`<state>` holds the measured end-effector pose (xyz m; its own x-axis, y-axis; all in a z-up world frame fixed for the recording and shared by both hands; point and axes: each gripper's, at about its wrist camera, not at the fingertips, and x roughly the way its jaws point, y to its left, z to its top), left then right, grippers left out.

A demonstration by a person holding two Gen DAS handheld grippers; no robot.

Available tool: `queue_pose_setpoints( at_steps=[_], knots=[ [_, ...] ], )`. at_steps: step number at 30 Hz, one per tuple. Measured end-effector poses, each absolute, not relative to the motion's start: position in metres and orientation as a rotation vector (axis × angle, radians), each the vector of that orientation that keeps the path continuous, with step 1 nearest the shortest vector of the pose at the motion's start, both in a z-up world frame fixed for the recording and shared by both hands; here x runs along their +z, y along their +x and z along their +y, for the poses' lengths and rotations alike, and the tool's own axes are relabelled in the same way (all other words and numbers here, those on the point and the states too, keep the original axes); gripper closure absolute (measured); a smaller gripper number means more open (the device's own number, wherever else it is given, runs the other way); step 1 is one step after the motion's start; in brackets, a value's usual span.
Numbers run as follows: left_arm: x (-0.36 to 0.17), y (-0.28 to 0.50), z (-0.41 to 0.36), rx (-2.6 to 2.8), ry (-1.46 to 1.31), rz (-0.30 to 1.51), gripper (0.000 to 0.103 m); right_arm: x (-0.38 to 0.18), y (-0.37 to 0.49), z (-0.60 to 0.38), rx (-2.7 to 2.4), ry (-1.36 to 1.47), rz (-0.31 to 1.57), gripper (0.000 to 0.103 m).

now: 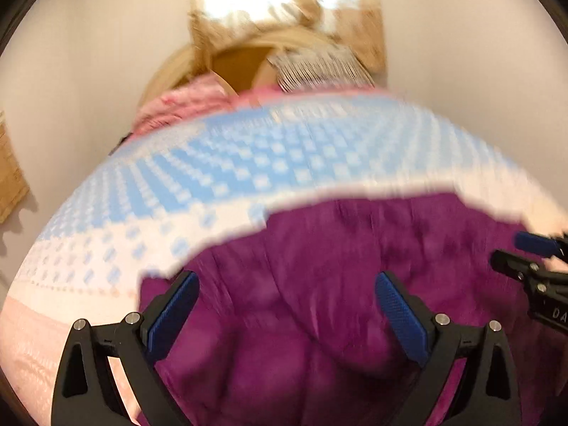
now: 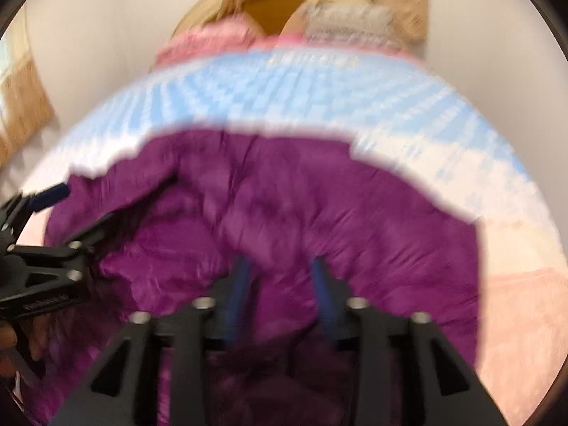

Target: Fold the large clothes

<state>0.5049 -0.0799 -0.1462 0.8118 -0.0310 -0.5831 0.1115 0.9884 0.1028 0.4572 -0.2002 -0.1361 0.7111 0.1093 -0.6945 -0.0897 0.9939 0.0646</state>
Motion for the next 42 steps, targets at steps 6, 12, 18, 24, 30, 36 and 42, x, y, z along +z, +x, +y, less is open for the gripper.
queue_pose_setpoints(
  at_steps=[6,12,18,24,30,36,42],
  knots=[
    [-0.128,0.575,-0.088,0.049,0.048,0.651,0.003,-0.119,0.516,-0.208,0.002,0.152,0.753,0.043],
    [-0.205,0.607,-0.116,0.134,0.197,0.793,0.003,-0.167,0.551,-0.186,0.023,0.112,0.801,0.043],
    [-0.226,0.609,-0.115,0.118,0.163,0.844,0.003,-0.192,0.548,-0.192,0.019,0.134,0.859,0.042],
    [-0.234,0.612,-0.115,0.12,0.142,0.875,0.001,-0.197,0.547,-0.188,0.005,0.102,0.876,0.039],
    [-0.235,0.613,-0.112,0.117,0.136,0.881,0.001,-0.201,0.555,-0.18,-0.023,0.057,0.89,0.038],
    [-0.235,0.613,-0.112,0.117,0.135,0.884,0.001,-0.203,0.558,-0.18,-0.026,0.054,0.894,0.037],
    [-0.235,0.613,-0.112,0.116,0.132,0.886,0.001,-0.204,0.56,-0.179,-0.027,0.05,0.896,0.036]
  ],
)
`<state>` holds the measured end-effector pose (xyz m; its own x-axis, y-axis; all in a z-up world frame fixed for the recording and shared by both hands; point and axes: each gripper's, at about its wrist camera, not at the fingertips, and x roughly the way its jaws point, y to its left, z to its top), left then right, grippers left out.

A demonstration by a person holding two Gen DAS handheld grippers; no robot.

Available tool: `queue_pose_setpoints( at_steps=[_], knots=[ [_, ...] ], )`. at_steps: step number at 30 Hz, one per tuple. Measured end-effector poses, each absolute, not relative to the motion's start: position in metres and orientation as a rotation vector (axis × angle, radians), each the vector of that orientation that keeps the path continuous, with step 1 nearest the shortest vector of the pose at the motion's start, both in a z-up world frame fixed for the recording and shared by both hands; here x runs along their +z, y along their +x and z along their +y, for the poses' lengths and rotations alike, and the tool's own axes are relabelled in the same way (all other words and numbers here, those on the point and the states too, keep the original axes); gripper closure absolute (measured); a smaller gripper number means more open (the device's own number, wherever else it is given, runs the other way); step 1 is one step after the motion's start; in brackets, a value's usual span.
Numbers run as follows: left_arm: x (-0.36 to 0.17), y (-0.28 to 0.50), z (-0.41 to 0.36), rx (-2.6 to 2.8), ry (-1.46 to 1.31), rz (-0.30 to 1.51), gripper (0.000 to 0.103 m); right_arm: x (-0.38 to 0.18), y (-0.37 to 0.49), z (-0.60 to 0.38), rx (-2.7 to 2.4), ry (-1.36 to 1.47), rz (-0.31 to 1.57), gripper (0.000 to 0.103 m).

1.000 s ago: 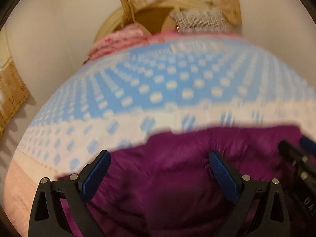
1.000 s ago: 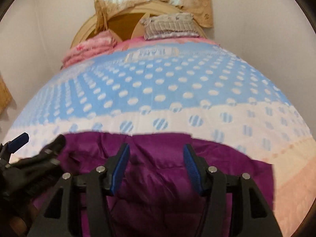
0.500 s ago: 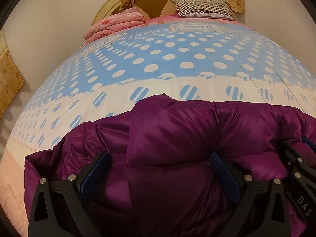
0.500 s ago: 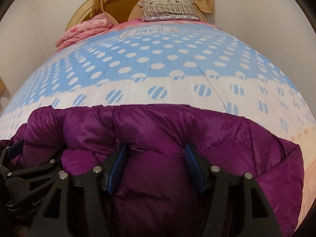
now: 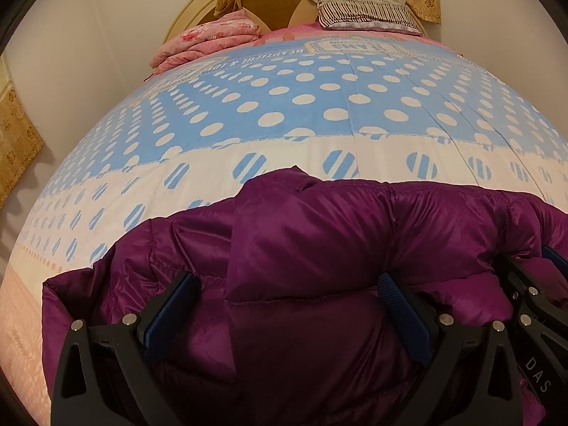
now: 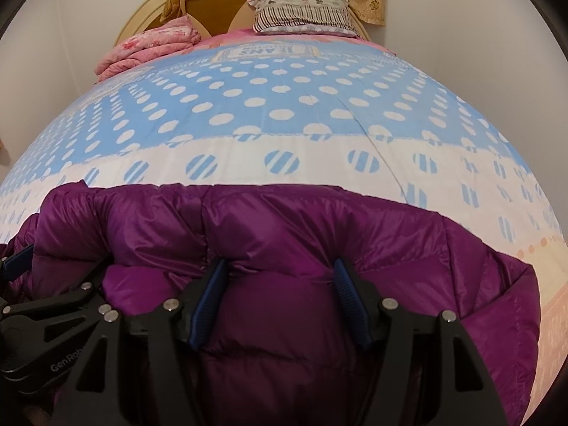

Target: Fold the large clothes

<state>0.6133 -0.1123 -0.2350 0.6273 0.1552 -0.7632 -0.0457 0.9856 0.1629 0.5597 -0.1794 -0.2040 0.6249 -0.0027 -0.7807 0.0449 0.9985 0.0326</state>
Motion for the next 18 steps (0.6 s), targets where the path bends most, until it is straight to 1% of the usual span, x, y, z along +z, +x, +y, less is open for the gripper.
queue_pose_setpoints(
  at_steps=[18],
  knots=[
    [-0.2354,0.6129,-0.1121,0.115,0.128,0.888,0.001,-0.2078,0.5627,-0.1774,-0.038,0.034,0.899,0.033]
  ],
)
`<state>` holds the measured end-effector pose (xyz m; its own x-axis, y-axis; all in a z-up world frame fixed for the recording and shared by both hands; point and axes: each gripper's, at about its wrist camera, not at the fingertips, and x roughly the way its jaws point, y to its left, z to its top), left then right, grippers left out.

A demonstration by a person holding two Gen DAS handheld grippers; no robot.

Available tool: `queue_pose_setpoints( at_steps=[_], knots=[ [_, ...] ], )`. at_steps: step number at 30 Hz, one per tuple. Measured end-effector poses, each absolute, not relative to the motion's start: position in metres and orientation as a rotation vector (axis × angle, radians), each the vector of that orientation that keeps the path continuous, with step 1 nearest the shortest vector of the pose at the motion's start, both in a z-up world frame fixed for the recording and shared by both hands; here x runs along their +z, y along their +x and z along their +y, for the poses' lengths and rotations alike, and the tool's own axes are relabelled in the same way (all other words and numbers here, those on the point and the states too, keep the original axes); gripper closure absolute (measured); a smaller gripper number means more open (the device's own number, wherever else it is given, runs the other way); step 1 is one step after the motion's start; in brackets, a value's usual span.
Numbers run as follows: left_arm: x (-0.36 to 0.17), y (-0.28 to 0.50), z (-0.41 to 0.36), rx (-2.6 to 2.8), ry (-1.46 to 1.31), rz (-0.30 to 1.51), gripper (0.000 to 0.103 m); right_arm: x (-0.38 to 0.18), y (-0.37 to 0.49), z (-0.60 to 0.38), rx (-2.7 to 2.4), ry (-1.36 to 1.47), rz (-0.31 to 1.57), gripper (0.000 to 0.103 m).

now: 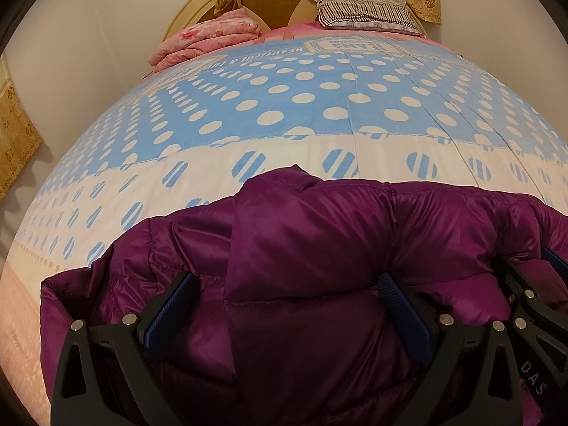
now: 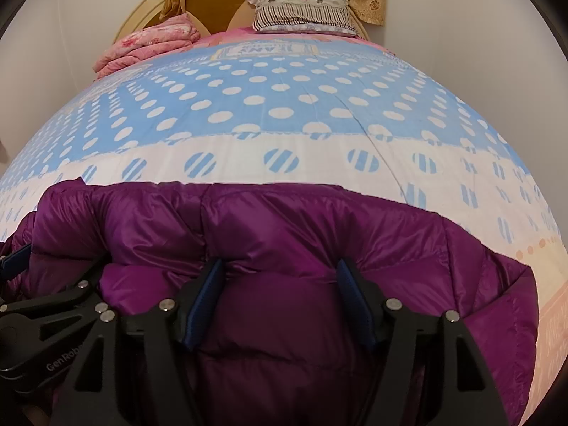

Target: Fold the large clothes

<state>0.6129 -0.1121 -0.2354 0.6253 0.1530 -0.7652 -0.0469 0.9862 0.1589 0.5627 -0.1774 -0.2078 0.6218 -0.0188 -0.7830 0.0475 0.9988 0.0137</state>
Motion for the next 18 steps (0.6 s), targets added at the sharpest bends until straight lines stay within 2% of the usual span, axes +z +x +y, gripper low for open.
queue_pose_setpoints(
  at_steps=[18],
  knots=[
    [-0.2351,0.6123,-0.112,0.115,0.127,0.889,0.001,-0.2079,0.5647,-0.1765,-0.044,0.023,0.901,0.031]
  ],
)
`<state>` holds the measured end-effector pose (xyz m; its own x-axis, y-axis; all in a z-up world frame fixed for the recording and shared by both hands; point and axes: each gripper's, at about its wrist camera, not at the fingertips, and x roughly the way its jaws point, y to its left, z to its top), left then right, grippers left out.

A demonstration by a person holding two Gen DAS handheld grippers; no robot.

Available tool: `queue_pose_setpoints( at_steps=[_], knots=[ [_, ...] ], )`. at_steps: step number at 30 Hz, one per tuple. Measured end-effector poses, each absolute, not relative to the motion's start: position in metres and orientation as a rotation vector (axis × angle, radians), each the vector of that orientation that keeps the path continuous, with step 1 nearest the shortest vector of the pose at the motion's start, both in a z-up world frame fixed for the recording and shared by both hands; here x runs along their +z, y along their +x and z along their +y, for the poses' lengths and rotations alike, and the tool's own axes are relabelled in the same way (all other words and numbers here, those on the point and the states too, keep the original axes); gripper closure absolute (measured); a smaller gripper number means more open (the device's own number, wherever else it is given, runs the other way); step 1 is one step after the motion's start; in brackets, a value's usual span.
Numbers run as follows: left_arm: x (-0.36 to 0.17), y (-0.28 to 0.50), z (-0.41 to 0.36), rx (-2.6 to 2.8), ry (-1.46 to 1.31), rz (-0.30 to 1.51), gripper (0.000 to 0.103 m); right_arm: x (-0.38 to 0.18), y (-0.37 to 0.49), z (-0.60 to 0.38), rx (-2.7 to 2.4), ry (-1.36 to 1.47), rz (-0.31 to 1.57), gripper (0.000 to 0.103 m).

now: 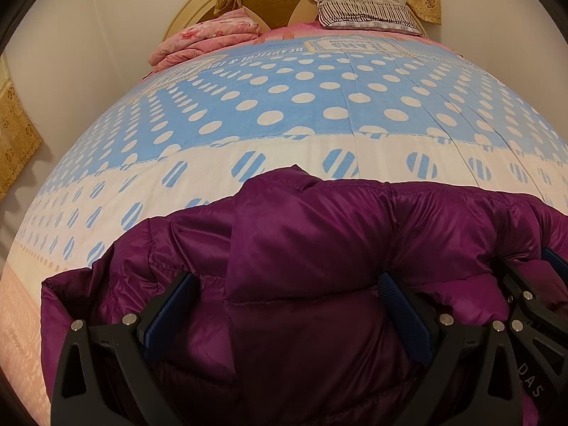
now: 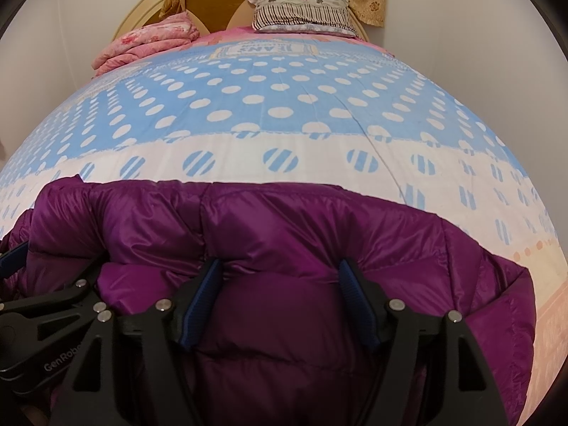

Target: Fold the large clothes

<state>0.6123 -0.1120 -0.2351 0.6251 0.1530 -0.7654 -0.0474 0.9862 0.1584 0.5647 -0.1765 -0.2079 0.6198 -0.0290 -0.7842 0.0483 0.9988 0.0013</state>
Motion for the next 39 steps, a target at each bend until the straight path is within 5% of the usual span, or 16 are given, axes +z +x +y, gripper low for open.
queue_pose_setpoints(
  at_steps=[10,15,17,28,39],
  knots=[
    [-0.19,0.603,-0.085,0.105,0.049,0.888,0.001,-0.181,0.558,-0.187,0.087,0.043,0.958,0.027],
    [-0.116,0.518,-0.061,0.036,0.07,0.7,0.001,-0.128,0.485,-0.225,0.09,0.133,0.836,0.006],
    [-0.11,0.481,-0.055,0.029,0.118,0.674,0.001,-0.123,0.451,-0.233,0.08,0.135,0.823,0.006],
    [-0.184,0.284,0.004,0.069,0.211,0.772,0.001,-0.144,0.285,-0.262,0.033,0.097,0.866,0.006],
    [-0.218,0.178,0.022,0.067,0.151,0.829,0.001,-0.177,0.183,-0.264,-0.018,0.142,0.926,0.006]
  ],
)
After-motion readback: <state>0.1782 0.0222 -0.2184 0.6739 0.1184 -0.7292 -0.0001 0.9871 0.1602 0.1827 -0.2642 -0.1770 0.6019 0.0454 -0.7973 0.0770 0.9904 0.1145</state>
